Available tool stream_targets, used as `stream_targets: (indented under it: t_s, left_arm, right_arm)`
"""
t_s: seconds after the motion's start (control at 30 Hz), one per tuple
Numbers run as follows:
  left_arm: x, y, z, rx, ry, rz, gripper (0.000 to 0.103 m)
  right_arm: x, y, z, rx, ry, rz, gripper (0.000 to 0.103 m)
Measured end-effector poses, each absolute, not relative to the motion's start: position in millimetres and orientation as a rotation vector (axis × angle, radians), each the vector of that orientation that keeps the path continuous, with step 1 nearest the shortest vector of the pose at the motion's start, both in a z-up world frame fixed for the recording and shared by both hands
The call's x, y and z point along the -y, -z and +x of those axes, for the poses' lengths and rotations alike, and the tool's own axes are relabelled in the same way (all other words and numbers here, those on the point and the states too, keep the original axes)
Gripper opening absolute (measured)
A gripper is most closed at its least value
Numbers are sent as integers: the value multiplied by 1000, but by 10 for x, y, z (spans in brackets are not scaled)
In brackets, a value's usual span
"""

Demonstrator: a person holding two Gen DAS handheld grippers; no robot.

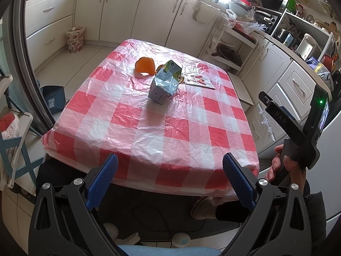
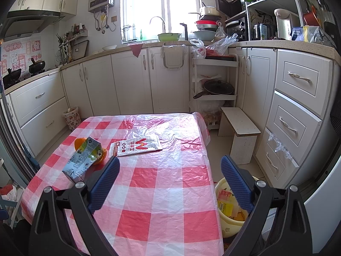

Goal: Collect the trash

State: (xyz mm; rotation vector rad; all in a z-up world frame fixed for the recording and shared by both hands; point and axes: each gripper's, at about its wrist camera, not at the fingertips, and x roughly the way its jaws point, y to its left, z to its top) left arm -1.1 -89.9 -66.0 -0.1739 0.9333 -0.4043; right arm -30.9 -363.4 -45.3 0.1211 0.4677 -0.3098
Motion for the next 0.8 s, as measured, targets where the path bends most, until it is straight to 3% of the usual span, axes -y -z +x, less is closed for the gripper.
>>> stream_targets:
  t_s: [0.8]
  left_arm:
    - [889,648,-8,-929,400,-168,95]
  right_arm:
    - [3603,466,-302,-473,288,117,92]
